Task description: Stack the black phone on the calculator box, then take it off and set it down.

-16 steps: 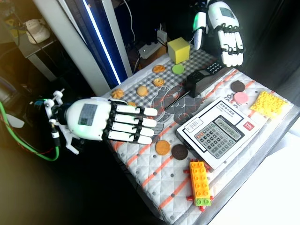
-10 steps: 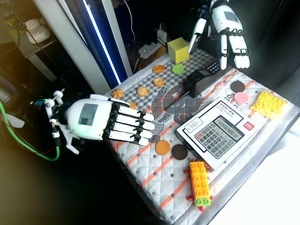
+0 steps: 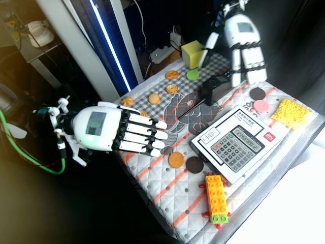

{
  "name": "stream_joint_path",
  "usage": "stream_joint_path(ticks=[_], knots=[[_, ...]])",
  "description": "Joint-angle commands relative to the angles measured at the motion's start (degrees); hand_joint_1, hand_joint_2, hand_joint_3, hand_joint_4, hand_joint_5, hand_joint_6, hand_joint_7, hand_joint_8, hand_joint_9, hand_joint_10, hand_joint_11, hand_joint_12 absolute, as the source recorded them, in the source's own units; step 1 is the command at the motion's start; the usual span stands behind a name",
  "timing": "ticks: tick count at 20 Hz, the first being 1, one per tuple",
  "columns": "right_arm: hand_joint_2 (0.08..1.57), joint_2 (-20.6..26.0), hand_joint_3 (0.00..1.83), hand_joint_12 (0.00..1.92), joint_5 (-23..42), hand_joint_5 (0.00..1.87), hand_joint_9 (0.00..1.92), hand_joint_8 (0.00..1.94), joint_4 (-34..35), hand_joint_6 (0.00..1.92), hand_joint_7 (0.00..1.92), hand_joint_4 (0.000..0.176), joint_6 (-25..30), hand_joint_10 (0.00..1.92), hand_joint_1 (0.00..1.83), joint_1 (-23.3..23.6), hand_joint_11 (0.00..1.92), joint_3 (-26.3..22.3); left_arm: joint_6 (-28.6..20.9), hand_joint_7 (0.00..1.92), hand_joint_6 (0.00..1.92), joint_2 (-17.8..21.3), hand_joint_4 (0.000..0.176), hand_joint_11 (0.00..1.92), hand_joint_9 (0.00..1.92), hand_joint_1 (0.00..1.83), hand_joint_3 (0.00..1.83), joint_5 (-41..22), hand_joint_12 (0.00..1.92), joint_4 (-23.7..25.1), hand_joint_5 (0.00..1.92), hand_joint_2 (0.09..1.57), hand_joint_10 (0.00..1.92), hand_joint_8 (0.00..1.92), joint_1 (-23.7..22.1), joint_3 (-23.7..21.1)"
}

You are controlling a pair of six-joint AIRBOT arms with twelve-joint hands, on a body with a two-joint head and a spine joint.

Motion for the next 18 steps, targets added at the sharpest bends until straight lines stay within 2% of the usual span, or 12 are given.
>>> stream_joint_path(ticks=[1, 4, 5, 8, 9, 10, 11, 12, 13, 14, 16, 18], knots=[[1.42, 0.10, 0.00, 0.56, 6.90, 0.40, 0.42, 0.00, 1.08, 0.00, 0.33, 0.119, 0.52, 0.01, 0.22, 0.20, 0.29, 0.22, 0.02, 0.04, 0.00, -0.05, 0.176, 0.04, 0.01, 0.65, 0.01, -5.63, 0.03, -0.27, 0.16, 0.78, 0.00, 0.01, -0.47, 0.72], [1.44, 0.11, 0.00, 0.53, 6.90, 0.41, 0.40, 0.00, 0.97, 0.00, 0.32, 0.098, 0.66, 0.00, 0.26, 0.21, 0.28, 0.23, 0.02, 0.09, 0.01, -1.37, 0.133, 0.02, 0.01, 0.63, 0.01, -3.19, 0.05, -0.77, 0.21, 0.83, 0.00, 0.01, -1.77, 2.69], [1.44, 0.11, 0.00, 0.52, 6.90, 0.40, 0.40, 0.00, 0.87, 0.00, 0.32, 0.112, 0.75, 0.00, 0.22, 0.21, 0.29, 0.22, 0.02, 0.10, 0.00, -2.02, 0.124, 0.00, 0.01, 0.61, 0.01, -1.72, 0.02, -0.77, 0.20, 0.85, 0.00, 0.00, -2.55, 3.70], [1.45, 0.11, 0.00, 0.51, 6.90, 0.39, 0.36, 0.00, 0.77, 0.00, 0.32, 0.110, 0.79, 0.00, 0.21, 0.21, 0.24, 0.23, 0.02, 0.19, 0.01, -2.98, 0.104, 0.01, 0.03, 0.62, 0.01, 0.85, 0.00, -0.89, 0.26, 0.90, 0.00, 0.01, -3.48, 5.15], [1.45, 0.11, 0.00, 0.57, 6.90, 0.38, 0.36, 0.00, 0.77, 0.00, 0.32, 0.114, 0.83, 0.00, 0.22, 0.21, 0.22, 0.23, 0.01, 0.26, 0.01, -3.22, 0.082, 0.05, 0.09, 0.64, 0.00, 1.33, 0.03, -1.07, 0.35, 0.90, 0.01, 0.01, -3.48, 5.48], [1.45, 0.11, 0.00, 0.60, 6.90, 0.39, 0.37, 0.00, 0.77, 0.00, 0.32, 0.105, 0.84, 0.00, 0.25, 0.21, 0.23, 0.23, 0.01, 0.45, 0.02, -3.35, 0.030, 0.18, 0.28, 0.75, 0.00, 1.59, 0.12, -1.35, 0.53, 0.93, 0.03, 0.02, -3.48, 5.63], [1.45, 0.11, 0.00, 0.63, 6.90, 0.39, 0.39, 0.00, 0.75, 0.00, 0.33, 0.101, 0.85, 0.00, 0.23, 0.21, 0.23, 0.23, 0.01, 0.70, 0.04, -3.40, 0.003, 0.23, 0.54, 0.97, 0.01, 1.63, 0.54, -1.64, 0.76, 1.02, 0.03, 0.00, -3.48, 5.68], [1.46, 0.11, 0.00, 0.64, 6.90, 0.37, 0.37, 0.00, 0.75, 0.00, 0.32, 0.113, 0.88, 0.00, 0.17, 0.21, 0.20, 0.22, 0.01, 0.81, 0.23, -3.43, 0.000, 0.39, 0.80, 1.20, 0.00, 1.63, 0.97, -1.85, 1.20, 1.08, 0.15, 1.02, -3.47, 5.73], [1.46, 0.11, 0.00, 0.65, 6.90, 0.38, 0.37, 0.00, 0.75, 0.00, 0.32, 0.105, 0.99, 0.00, 0.18, 0.21, 0.19, 0.22, 0.00, 0.77, 0.34, -3.44, 0.000, 0.45, 0.77, 1.25, 0.00, 1.59, 1.21, -2.00, 1.24, 1.12, 0.49, 1.31, -3.44, 5.74], [1.46, 0.11, 0.00, 0.66, 6.90, 0.38, 0.36, 0.00, 0.74, 0.00, 0.31, 0.099, 1.05, 0.00, 0.17, 0.21, 0.18, 0.22, 0.00, 0.77, 0.46, -3.44, 0.000, 0.44, 0.65, 1.25, 0.00, 1.40, 1.41, -2.39, 1.20, 1.13, 0.87, 1.37, -3.38, 5.74], [1.47, 0.11, 0.00, 0.66, 6.90, 0.37, 0.35, 0.00, 0.74, 0.00, 0.30, 0.094, 1.07, 0.00, 0.17, 0.20, 0.17, 0.22, 0.00, 0.79, 0.51, -3.40, 0.000, 0.43, 0.55, 1.25, 0.00, 0.60, 1.64, -2.82, 1.16, 1.13, 1.26, 1.42, -3.37, 5.66], [1.48, 0.11, 0.00, 0.71, 6.90, 0.37, 0.37, 0.00, 0.74, 0.00, 0.31, 0.101, 1.09, 0.00, 0.14, 0.09, 0.15, 0.22, 0.01, 0.69, 0.62, -2.96, 0.000, 0.38, 0.45, 1.23, 0.00, -0.68, 1.77, -2.88, 1.10, 1.17, 1.47, 1.52, -3.44, 5.16]])
